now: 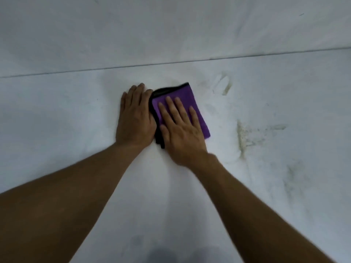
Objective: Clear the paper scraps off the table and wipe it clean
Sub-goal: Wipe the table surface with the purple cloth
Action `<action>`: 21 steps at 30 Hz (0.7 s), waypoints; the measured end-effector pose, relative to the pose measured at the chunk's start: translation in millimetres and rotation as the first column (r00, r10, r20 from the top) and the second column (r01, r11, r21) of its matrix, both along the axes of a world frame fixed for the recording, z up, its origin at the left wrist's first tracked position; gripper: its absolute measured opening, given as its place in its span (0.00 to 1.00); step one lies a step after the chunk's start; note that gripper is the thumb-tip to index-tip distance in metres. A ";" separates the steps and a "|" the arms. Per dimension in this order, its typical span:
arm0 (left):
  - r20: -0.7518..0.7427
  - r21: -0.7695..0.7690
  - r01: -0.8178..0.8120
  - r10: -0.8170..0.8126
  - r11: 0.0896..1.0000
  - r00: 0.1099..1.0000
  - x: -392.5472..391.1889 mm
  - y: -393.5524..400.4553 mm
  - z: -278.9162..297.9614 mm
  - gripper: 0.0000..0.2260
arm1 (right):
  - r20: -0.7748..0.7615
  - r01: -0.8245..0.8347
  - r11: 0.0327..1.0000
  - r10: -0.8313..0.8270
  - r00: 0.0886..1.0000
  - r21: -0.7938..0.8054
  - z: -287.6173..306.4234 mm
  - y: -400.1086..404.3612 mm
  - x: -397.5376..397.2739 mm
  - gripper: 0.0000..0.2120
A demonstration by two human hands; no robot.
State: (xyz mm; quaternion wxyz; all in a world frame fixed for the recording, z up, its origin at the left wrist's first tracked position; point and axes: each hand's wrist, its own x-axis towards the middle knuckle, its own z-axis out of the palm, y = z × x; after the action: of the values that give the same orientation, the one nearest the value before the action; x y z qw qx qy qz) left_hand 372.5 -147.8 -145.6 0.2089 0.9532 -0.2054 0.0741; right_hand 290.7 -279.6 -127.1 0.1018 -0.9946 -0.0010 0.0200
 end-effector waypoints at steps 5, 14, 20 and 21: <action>0.031 0.006 -0.015 0.015 1.000 0.999 -2.0 -3.0 2.3 0.21 | -0.039 0.258 0.966 -0.258 0.965 -0.010 -4.4 -69.4 42.2 0.27; 0.011 -0.071 -0.013 0.014 0.997 1.000 0.9 -0.8 0.2 0.24 | -0.032 -0.092 0.995 0.093 0.995 0.037 1.5 7.7 22.3 0.28; 0.009 -0.052 -0.025 0.026 0.998 1.000 -0.5 -4.1 1.7 0.23 | 0.049 0.220 0.975 -0.222 0.974 0.038 -1.5 -106.1 80.6 0.26; 0.006 -0.051 -0.028 0.029 0.998 1.000 -0.1 -3.0 1.3 0.23 | 0.091 0.305 0.948 -0.313 0.946 0.088 0.8 -119.0 77.5 0.24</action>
State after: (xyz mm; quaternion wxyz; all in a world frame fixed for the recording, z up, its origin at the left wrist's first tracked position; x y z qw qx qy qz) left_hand 372.5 -150.7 -144.3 0.2312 0.9502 -0.1906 0.0853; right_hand 368.3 -398.6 -126.3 0.1395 -0.9778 0.1489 -0.0477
